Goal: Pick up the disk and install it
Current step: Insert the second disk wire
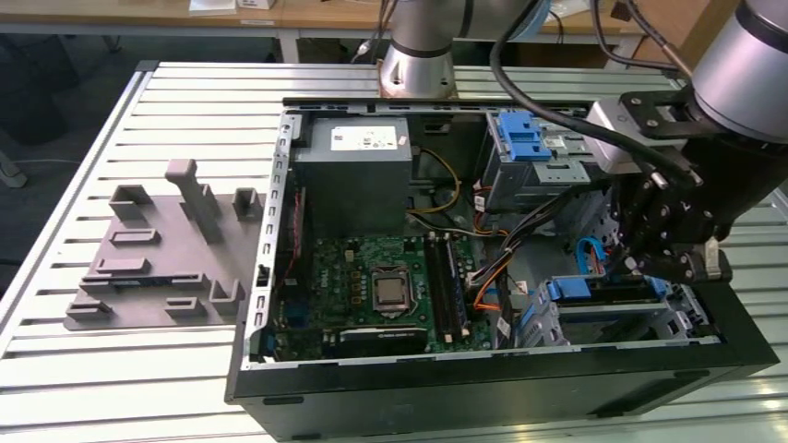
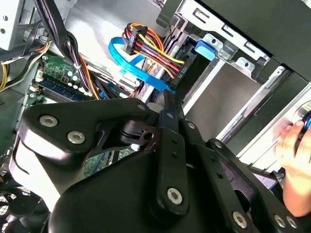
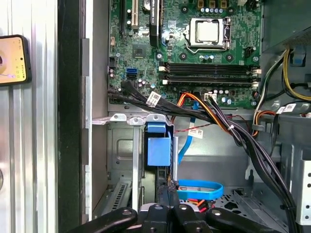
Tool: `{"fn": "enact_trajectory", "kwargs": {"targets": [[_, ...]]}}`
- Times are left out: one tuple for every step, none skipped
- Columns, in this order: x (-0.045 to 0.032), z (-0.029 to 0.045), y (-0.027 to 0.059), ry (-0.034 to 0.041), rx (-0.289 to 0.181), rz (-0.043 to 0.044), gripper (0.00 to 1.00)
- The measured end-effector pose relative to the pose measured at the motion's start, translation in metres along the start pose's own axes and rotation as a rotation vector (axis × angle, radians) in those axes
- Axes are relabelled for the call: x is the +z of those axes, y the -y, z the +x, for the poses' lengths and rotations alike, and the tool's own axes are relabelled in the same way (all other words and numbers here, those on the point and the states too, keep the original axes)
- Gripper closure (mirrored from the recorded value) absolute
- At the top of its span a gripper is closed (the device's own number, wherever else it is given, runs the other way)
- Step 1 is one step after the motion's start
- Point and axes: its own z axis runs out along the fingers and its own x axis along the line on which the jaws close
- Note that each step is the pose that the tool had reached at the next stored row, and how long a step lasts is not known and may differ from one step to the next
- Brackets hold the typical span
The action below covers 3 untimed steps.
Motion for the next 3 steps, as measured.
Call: {"fn": "enact_trajectory", "kwargs": {"targets": [[-0.0004,0.0000,0.0000,0.0000,0.000,0.0000,0.89],[-0.0007,0.0000,0.0000,0.0000,0.000,0.0000,0.89],[-0.0010,0.0000,0.0000,-0.0001,0.000,0.0000,0.89]]}}
